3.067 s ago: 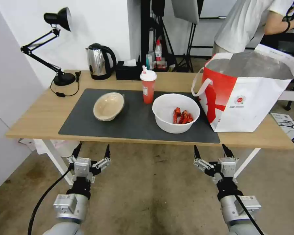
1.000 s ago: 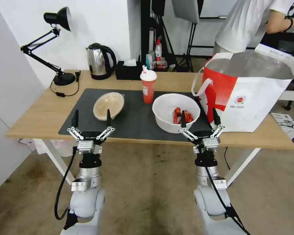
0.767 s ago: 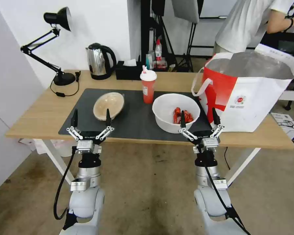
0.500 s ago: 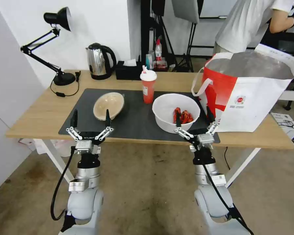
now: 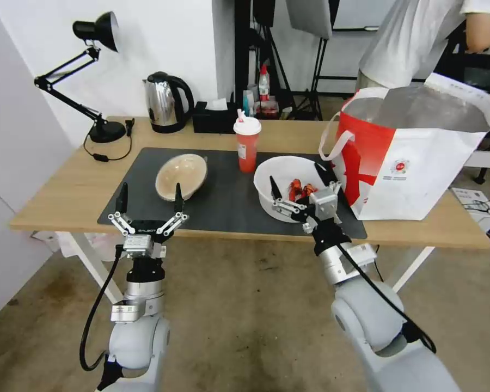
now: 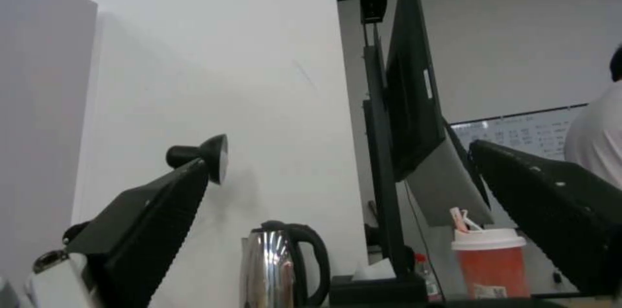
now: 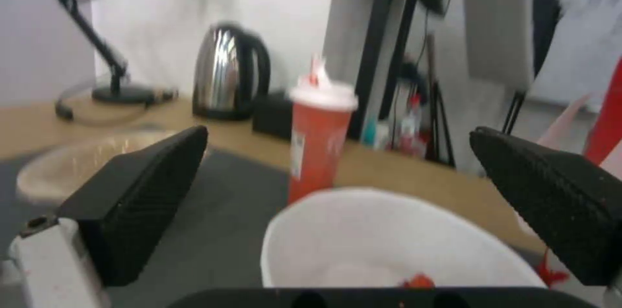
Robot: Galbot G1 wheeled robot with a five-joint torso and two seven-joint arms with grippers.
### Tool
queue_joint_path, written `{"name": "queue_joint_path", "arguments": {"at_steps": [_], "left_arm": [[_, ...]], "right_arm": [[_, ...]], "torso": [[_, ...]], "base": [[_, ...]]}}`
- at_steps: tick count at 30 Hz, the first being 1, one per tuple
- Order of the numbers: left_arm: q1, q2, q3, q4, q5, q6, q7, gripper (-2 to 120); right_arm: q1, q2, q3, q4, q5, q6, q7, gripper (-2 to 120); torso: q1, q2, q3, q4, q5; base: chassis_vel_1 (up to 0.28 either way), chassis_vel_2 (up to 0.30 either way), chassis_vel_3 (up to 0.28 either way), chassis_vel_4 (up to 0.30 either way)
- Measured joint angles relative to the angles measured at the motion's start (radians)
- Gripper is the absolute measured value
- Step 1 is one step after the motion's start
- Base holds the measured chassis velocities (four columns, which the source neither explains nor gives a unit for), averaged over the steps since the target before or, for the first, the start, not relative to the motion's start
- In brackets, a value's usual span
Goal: Pick up the trash from the table and place it into the takeout bag.
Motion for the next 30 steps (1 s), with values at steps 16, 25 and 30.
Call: {"name": "queue_joint_path", "arguments": {"at_steps": [16, 25, 30], "left_arm": [[0.014, -0.011, 0.001, -0.002, 0.004, -0.005, 0.000, 100], [0.013, -0.011, -0.009, 0.002, 0.001, -0.007, -0.003, 100], [0.011, -0.011, -0.016, 0.011, -0.002, -0.011, -0.004, 100]], "right_arm": [[0.277, -0.002, -0.067, -0.096, 0.123, -0.427, -0.019, 100], [0.330, 0.010, -0.100, -0.181, 0.119, -0.429, -0.032, 100], [0.351, 0.022, -0.130, -0.230, 0.116, -0.425, -0.044, 100]], "torso": [[0.000, 0.000, 0.000, 0.0002, -0.0001], [0.000, 0.000, 0.000, 0.0001, -0.0002], [0.000, 0.000, 0.000, 0.0001, -0.0002]], "base": [[0.000, 0.000, 0.000, 0.000], [0.000, 0.000, 0.000, 0.000], [0.000, 0.000, 0.000, 0.000]]}}
